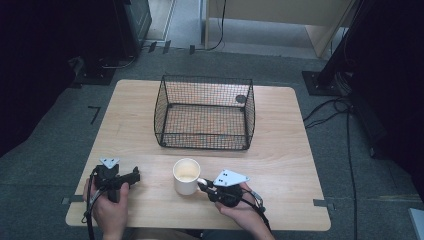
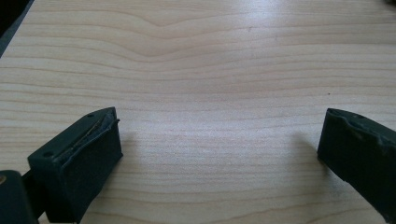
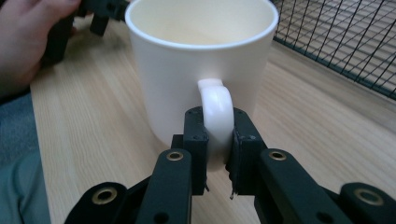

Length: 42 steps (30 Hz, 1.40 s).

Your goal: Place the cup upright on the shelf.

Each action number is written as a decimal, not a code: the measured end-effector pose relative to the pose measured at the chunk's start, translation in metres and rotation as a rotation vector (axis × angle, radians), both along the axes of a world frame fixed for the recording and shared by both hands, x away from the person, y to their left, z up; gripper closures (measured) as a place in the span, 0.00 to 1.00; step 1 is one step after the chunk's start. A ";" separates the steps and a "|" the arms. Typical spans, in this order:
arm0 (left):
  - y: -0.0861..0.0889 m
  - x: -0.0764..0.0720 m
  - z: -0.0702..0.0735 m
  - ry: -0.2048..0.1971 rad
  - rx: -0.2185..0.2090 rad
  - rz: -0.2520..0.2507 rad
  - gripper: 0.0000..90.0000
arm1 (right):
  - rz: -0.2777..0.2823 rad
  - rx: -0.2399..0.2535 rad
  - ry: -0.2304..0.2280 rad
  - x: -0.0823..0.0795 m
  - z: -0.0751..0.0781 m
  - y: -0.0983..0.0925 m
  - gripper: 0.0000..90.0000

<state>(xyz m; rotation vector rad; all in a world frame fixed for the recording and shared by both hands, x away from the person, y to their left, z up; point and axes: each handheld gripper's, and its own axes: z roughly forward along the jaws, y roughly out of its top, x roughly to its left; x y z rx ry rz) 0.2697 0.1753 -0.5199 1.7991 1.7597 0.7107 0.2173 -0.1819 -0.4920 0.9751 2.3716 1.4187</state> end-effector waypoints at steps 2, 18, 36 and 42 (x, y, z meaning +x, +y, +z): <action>0.000 0.000 0.000 0.000 0.000 0.000 0.00 | -0.006 -0.002 -0.015 0.002 0.003 0.001 0.89; 0.000 0.000 0.000 0.000 0.000 -0.004 0.00 | -0.062 0.042 -0.028 0.012 0.030 -0.008 0.89; 0.000 0.000 0.000 0.000 0.000 -0.003 0.00 | -0.090 0.088 -0.085 0.027 0.072 -0.018 0.89; 0.000 0.000 0.000 -0.001 -0.001 -0.006 0.00 | -0.101 0.103 -0.107 0.032 0.088 -0.023 0.89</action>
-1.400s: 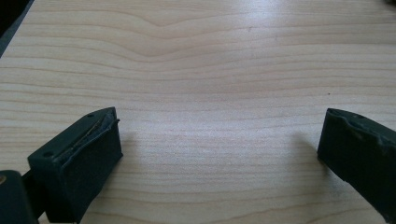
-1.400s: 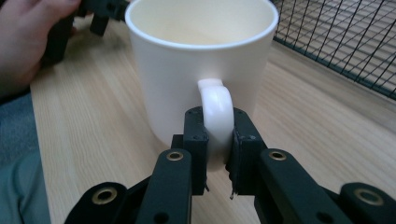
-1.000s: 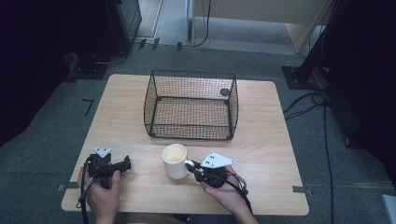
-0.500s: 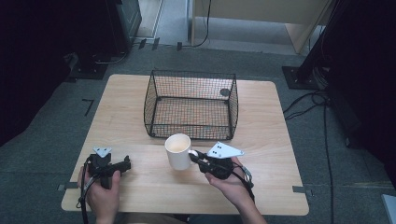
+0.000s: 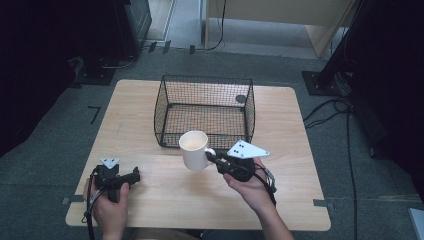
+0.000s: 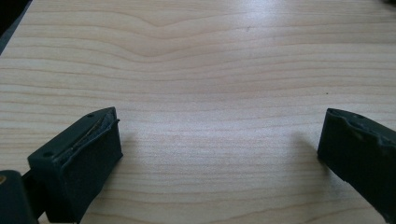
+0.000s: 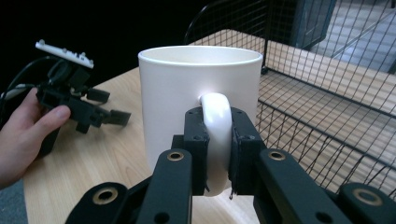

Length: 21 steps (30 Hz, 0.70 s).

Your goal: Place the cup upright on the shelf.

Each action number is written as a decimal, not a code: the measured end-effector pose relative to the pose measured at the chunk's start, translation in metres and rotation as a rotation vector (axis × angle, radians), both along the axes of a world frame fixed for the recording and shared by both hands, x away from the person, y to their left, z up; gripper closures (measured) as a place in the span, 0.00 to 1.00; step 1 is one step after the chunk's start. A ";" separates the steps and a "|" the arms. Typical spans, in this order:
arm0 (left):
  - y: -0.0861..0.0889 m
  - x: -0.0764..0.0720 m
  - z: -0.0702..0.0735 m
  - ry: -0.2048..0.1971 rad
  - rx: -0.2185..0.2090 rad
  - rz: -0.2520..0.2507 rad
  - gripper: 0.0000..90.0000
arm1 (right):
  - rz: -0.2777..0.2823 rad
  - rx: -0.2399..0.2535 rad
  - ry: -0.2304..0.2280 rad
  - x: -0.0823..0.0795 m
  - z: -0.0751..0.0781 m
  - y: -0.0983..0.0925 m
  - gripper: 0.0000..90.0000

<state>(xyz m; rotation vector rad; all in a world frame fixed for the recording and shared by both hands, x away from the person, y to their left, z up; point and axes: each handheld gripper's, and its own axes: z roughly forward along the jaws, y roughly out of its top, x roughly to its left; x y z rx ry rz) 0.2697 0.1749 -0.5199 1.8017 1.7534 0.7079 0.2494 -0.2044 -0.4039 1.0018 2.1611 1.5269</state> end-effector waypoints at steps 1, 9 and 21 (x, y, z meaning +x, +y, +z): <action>0.000 0.000 0.000 -0.002 -0.002 0.001 0.00 | -0.003 0.003 -0.001 0.001 0.002 -0.001 0.89; 0.000 0.000 0.000 -0.002 0.001 -0.002 0.00 | -0.022 0.016 -0.016 0.009 0.018 -0.005 0.89; 0.000 0.000 0.000 0.000 0.000 -0.004 0.00 | -0.063 0.034 -0.050 0.024 0.039 -0.012 0.89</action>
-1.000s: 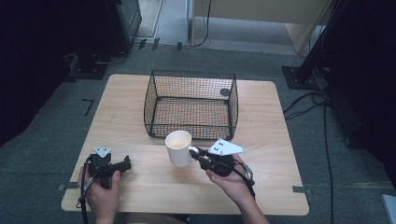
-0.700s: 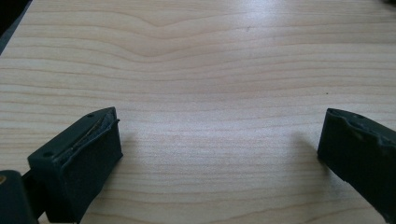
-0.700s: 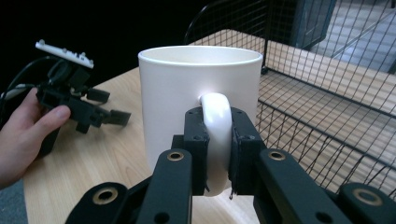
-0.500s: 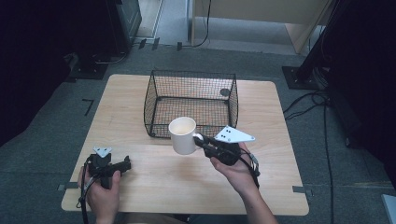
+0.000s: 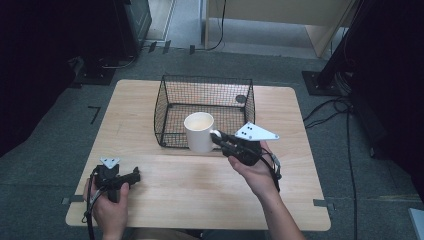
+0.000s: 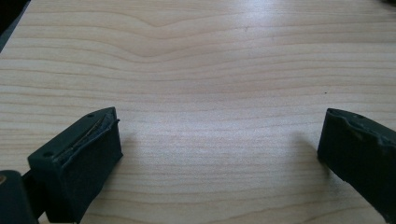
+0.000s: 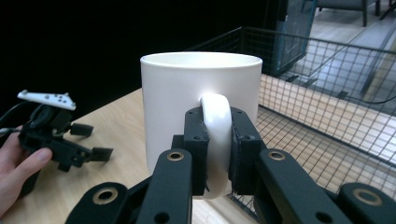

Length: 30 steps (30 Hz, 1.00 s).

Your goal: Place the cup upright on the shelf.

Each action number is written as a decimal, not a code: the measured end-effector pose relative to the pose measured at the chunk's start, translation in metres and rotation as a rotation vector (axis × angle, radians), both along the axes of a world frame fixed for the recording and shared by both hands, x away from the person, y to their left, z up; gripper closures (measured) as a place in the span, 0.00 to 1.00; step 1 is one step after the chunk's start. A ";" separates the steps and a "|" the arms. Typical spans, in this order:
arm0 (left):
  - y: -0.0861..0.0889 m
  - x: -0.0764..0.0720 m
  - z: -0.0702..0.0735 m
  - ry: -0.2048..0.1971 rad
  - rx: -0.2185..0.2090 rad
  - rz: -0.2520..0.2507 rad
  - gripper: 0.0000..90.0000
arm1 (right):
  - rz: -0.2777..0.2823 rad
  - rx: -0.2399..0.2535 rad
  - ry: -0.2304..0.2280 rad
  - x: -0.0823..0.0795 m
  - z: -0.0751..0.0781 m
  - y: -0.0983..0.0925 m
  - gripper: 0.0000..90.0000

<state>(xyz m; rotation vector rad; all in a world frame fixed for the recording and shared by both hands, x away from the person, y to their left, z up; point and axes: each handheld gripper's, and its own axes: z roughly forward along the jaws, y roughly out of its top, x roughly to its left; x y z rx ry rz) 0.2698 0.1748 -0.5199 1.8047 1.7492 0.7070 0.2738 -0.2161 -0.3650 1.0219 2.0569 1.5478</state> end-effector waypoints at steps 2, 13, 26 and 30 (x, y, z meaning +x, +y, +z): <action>0.000 0.000 0.000 0.000 0.001 -0.001 0.00 | -0.009 0.000 -0.006 0.003 0.003 -0.002 0.89; 0.000 0.000 0.000 0.003 0.000 -0.001 0.00 | -0.073 0.003 -0.021 0.023 0.013 -0.012 0.89; 0.000 0.000 0.000 0.000 0.000 0.000 0.00 | -0.142 0.005 0.004 0.054 0.003 -0.016 0.89; 0.000 0.000 0.000 0.001 0.001 0.000 0.00 | -0.161 0.001 0.013 0.065 -0.001 -0.016 0.89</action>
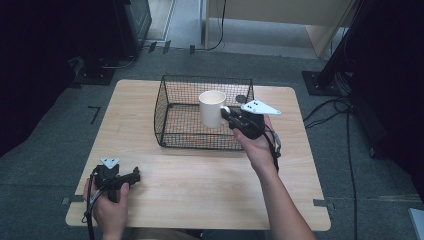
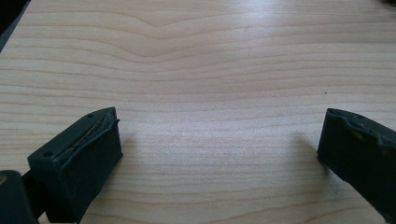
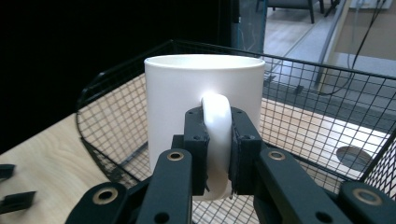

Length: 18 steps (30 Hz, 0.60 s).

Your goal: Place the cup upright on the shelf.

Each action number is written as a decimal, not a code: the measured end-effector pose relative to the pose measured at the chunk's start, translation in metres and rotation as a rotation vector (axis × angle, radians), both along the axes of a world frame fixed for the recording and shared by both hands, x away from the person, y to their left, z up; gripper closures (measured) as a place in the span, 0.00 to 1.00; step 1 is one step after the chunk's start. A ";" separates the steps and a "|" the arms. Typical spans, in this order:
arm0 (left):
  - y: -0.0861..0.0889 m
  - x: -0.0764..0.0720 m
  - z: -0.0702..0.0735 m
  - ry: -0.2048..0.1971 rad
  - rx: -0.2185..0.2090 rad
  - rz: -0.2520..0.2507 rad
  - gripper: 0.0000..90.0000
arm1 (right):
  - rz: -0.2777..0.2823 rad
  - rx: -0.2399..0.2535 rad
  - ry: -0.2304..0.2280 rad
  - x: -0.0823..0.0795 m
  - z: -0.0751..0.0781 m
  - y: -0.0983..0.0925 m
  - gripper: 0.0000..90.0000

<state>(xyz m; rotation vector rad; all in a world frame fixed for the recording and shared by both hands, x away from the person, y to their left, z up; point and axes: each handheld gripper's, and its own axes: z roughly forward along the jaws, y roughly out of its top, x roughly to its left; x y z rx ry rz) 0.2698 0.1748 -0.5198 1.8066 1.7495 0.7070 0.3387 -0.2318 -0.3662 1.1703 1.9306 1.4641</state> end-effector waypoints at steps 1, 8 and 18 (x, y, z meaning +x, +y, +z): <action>0.000 0.000 0.000 0.000 0.000 0.000 0.00 | -0.011 -0.008 0.002 0.006 -0.004 0.001 0.89; 0.000 0.000 0.000 0.000 0.000 -0.002 0.00 | -0.036 -0.025 0.035 0.021 -0.017 0.005 0.89; 0.000 0.000 0.000 0.001 -0.001 -0.006 0.00 | -0.059 -0.065 0.096 0.043 -0.035 0.012 0.89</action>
